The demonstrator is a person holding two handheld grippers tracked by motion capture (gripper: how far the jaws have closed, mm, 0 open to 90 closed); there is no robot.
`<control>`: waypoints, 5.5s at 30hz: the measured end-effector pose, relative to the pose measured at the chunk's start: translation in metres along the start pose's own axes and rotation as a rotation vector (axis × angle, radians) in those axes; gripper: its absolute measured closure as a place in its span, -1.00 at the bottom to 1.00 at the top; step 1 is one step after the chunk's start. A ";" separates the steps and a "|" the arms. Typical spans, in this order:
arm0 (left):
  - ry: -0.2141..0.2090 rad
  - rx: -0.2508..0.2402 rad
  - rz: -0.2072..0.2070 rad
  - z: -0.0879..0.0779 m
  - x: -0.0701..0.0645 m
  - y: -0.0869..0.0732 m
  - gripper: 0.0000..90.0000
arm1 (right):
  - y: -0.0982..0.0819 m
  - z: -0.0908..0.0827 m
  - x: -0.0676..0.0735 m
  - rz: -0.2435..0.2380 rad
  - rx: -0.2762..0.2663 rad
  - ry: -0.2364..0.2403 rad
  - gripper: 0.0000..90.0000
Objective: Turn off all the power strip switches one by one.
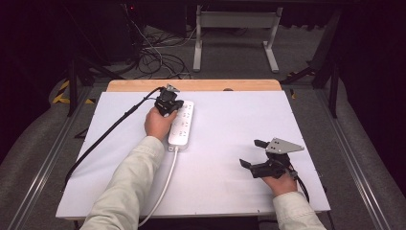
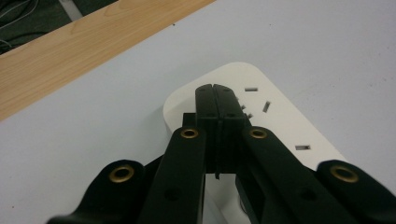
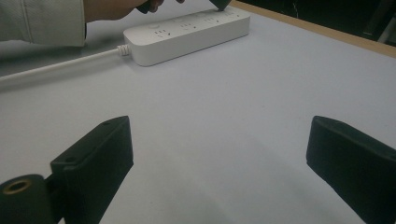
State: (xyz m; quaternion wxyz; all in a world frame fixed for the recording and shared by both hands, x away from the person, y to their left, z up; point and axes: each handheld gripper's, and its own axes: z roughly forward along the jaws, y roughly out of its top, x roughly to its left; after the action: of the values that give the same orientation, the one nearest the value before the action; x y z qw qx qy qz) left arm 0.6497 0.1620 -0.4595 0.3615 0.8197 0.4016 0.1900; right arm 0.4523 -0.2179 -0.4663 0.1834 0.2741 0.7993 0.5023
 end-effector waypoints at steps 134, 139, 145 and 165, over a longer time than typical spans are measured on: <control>-0.154 -0.335 0.156 -0.209 -0.064 -0.072 -0.46 | 0.005 -0.005 0.005 -0.016 -0.029 -0.007 -0.82; -0.149 -0.334 0.131 -0.215 -0.058 -0.099 -0.49 | 0.005 -0.006 0.005 -0.016 -0.026 -0.009 -0.82; -0.127 -0.315 0.124 -0.215 -0.054 -0.128 -0.49 | 0.005 -0.006 0.005 -0.016 -0.029 -0.009 -0.82; -0.139 -0.302 0.085 -0.205 -0.041 -0.181 -0.50 | 0.005 -0.008 0.004 -0.024 -0.029 -0.012 -0.83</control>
State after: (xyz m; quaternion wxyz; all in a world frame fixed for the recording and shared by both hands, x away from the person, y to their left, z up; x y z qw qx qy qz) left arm 0.4070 0.2948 -0.4587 0.4988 0.7836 0.3076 0.2062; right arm 0.4456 -0.2189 -0.4583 0.1981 0.2648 0.7939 0.5102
